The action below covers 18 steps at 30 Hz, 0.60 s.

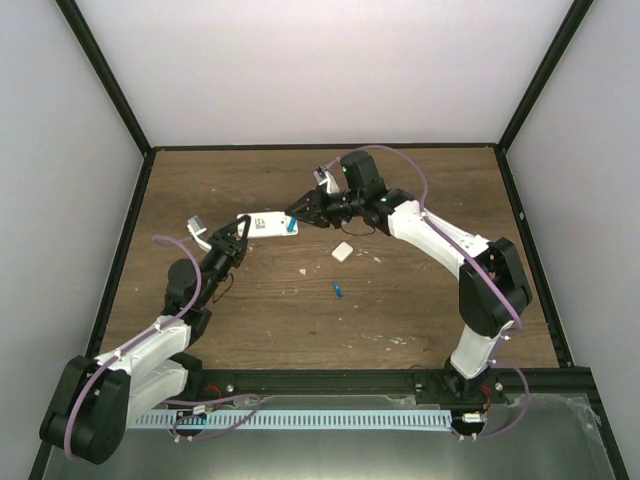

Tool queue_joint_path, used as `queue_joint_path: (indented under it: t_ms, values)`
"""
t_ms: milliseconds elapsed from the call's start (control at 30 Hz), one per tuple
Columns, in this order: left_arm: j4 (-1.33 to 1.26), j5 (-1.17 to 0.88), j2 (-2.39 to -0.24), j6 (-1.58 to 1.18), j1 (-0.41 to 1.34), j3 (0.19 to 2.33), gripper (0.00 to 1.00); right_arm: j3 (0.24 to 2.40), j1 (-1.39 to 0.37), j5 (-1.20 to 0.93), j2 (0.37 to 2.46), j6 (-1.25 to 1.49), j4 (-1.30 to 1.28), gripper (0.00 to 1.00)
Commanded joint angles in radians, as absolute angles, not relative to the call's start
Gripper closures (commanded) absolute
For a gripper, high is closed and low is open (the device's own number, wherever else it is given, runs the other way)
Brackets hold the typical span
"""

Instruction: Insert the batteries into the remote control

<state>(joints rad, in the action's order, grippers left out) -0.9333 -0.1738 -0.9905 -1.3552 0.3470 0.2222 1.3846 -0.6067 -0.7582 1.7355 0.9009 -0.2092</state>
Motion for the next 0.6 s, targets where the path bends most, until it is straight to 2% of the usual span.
queue_joint_path:
  t_ms: [0,167,567]
  values:
    - [-0.959,-0.175,-0.991,-1.357,0.35,0.213,1.0,1.423,-0.617,-0.771,1.707,0.88,-0.2,0.79]
    - [-0.933,-0.167,-0.982,-1.339,0.349,0.212,1.0,1.506,-0.617,-0.691,1.705,0.807,-0.321,0.77]
    - [-0.878,-0.16,-0.983,-1.3,0.348,0.238,1.0,1.528,-0.621,-0.685,1.723,0.782,-0.391,0.79]
